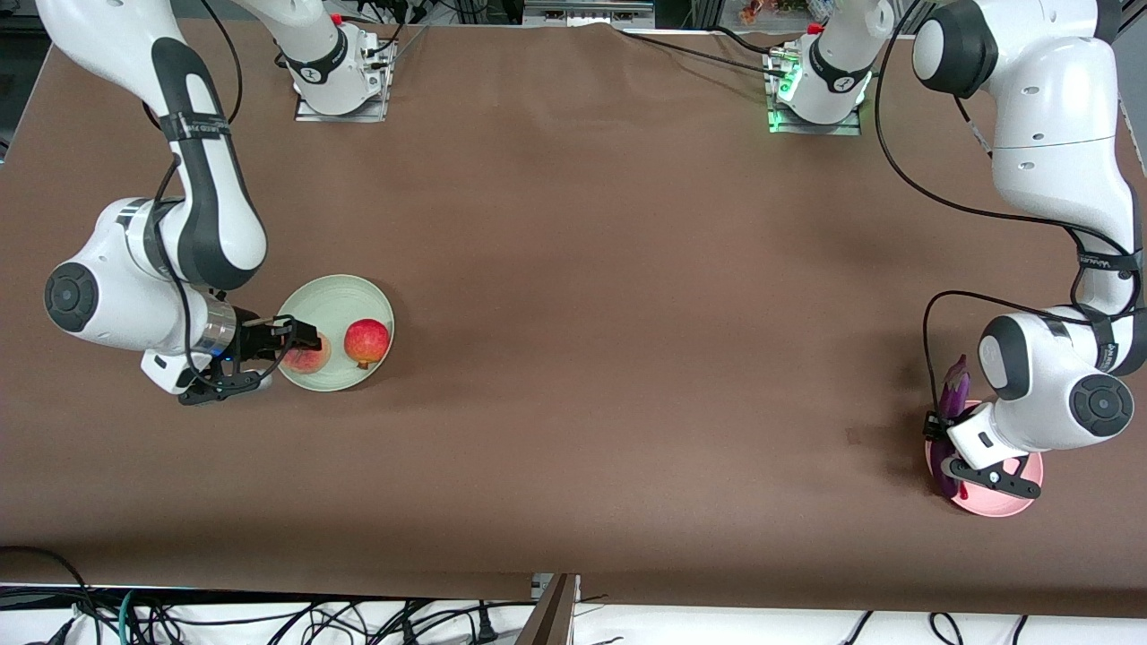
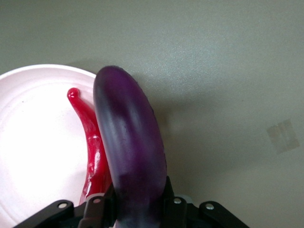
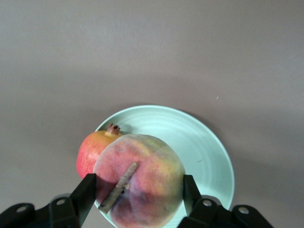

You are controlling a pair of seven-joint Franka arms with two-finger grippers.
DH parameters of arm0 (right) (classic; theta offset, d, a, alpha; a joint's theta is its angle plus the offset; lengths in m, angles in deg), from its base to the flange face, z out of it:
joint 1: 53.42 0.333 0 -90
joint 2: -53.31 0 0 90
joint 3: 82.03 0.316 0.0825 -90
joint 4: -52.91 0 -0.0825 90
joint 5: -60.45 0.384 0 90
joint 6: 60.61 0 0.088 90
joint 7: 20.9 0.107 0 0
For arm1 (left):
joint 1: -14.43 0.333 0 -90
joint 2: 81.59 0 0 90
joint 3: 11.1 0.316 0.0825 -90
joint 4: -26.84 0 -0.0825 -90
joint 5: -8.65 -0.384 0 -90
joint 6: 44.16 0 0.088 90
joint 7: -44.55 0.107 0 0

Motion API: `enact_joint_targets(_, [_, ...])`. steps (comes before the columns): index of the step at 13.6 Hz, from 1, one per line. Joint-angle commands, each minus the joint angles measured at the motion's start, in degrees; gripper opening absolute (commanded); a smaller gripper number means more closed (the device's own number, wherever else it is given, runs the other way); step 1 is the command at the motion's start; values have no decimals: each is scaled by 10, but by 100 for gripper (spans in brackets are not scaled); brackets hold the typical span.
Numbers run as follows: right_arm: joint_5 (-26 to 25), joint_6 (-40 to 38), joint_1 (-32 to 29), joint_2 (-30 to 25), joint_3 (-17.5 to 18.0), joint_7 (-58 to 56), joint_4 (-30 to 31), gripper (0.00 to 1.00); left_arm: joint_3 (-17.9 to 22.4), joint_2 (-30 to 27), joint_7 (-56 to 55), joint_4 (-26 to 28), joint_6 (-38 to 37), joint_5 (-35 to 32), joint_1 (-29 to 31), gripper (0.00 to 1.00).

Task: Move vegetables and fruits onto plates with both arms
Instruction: 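Carry the eggplant to the pink plate while the right gripper carries peach, then release the peach on the green plate and withdraw the right gripper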

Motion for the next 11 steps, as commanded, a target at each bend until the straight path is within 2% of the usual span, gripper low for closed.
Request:
enact_joint_targets(1, [17,2,7,-7,2,1,13,100,3,7,47,-8,26,17,1,100])
enact_joint_targets(3, [16,0,13,-9,4,28,7,100,1,0,59,-9,22,25,14,100])
enact_joint_targets(5, [11,-6,20,-14,7,64,-5,100,0,-15,61,-9,16,78,19,100])
enact_joint_targets(7, [6,-45,38,-24,5,123,-31,100,1,-20,61,-35,-21,92,17,100])
enact_joint_targets(11, [-70,-117,79,-120,9,256,-40,100,-2,-26,59,-96,-136,96,16,100])
